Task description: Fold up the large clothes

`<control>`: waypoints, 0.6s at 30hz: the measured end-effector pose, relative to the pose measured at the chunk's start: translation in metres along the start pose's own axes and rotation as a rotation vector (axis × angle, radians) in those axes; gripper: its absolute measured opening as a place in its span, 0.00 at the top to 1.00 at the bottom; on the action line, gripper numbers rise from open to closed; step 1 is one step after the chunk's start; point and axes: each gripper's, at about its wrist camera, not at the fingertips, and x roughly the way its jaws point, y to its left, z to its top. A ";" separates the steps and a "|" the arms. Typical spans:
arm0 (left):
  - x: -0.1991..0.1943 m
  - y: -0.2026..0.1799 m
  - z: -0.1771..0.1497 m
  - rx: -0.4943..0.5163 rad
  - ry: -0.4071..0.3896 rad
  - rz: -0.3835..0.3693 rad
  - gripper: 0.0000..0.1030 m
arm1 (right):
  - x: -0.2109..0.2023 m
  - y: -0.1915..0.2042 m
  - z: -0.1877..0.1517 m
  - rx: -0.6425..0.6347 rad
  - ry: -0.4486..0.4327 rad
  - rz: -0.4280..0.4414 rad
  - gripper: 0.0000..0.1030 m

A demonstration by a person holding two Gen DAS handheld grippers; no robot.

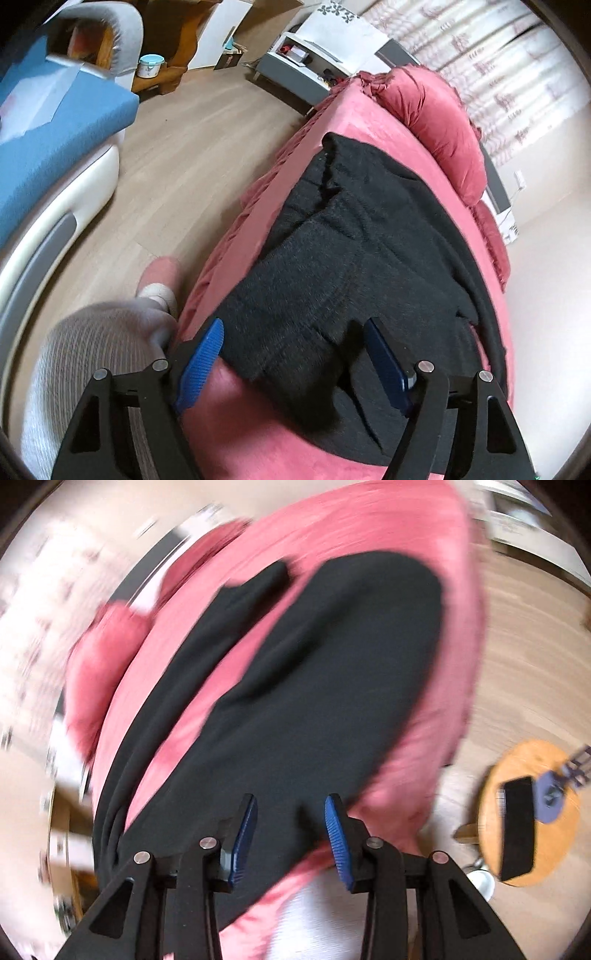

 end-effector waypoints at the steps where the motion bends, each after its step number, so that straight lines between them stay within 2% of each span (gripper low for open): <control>1: -0.003 0.000 -0.001 -0.012 0.000 -0.012 0.24 | -0.005 -0.015 0.006 0.033 -0.023 -0.012 0.62; 5: -0.008 -0.003 -0.016 -0.051 0.038 -0.050 0.23 | -0.004 -0.052 0.024 0.094 -0.079 -0.006 0.62; 9: 0.001 -0.017 -0.030 -0.053 0.107 -0.074 0.25 | 0.026 -0.073 0.046 0.170 -0.096 0.042 0.62; 11: 0.004 -0.027 -0.032 -0.029 0.111 -0.075 0.34 | 0.038 -0.081 0.051 0.221 -0.106 0.084 0.62; 13: 0.010 -0.035 -0.034 -0.021 0.114 -0.041 0.65 | 0.050 -0.088 0.060 0.279 -0.110 0.135 0.60; 15: 0.013 -0.043 -0.033 -0.007 0.094 0.004 0.82 | 0.057 -0.088 0.063 0.311 -0.126 0.209 0.60; 16: 0.013 -0.045 -0.031 0.000 0.084 0.020 0.87 | 0.060 -0.085 0.066 0.302 -0.134 0.225 0.71; 18: 0.009 -0.046 -0.028 0.001 0.071 0.014 0.92 | 0.061 -0.073 0.071 0.250 -0.114 0.180 0.90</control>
